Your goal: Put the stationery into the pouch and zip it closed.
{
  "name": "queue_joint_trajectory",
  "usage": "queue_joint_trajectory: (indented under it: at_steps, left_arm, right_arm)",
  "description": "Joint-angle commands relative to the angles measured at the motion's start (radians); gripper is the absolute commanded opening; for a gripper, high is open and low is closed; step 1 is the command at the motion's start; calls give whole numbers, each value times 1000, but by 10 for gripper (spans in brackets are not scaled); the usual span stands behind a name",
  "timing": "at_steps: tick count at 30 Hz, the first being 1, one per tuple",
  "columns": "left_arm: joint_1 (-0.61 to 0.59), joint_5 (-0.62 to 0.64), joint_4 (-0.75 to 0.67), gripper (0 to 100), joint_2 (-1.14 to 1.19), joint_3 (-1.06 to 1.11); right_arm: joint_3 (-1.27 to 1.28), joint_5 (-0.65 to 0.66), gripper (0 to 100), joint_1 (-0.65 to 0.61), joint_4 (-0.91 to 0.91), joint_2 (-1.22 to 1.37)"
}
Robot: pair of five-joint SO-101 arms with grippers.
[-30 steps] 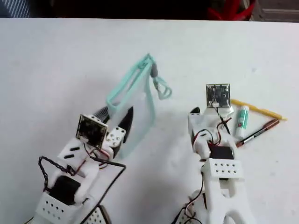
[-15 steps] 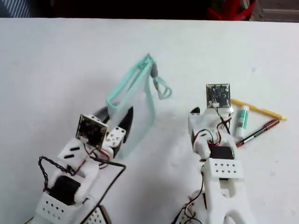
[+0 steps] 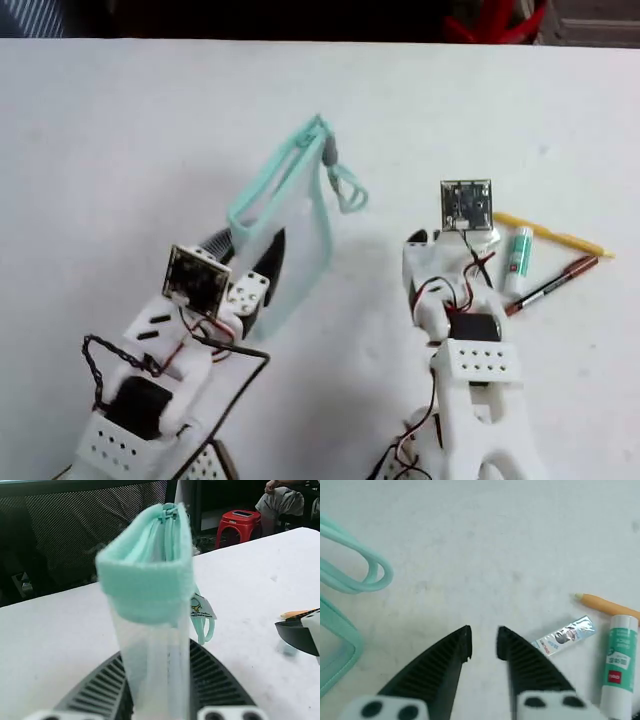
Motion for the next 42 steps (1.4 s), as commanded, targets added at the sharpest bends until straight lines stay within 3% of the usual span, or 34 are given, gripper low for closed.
queue_joint_trajectory:
  at_steps: [1,42]
  left_arm:
    - [10,-14,-14,110,4,8]
    - [4,-14,-15,110,4,11]
  right_arm:
    - [-6,-3,235,2,-18,-21]
    - [-6,0,255,-2,-18,-21]
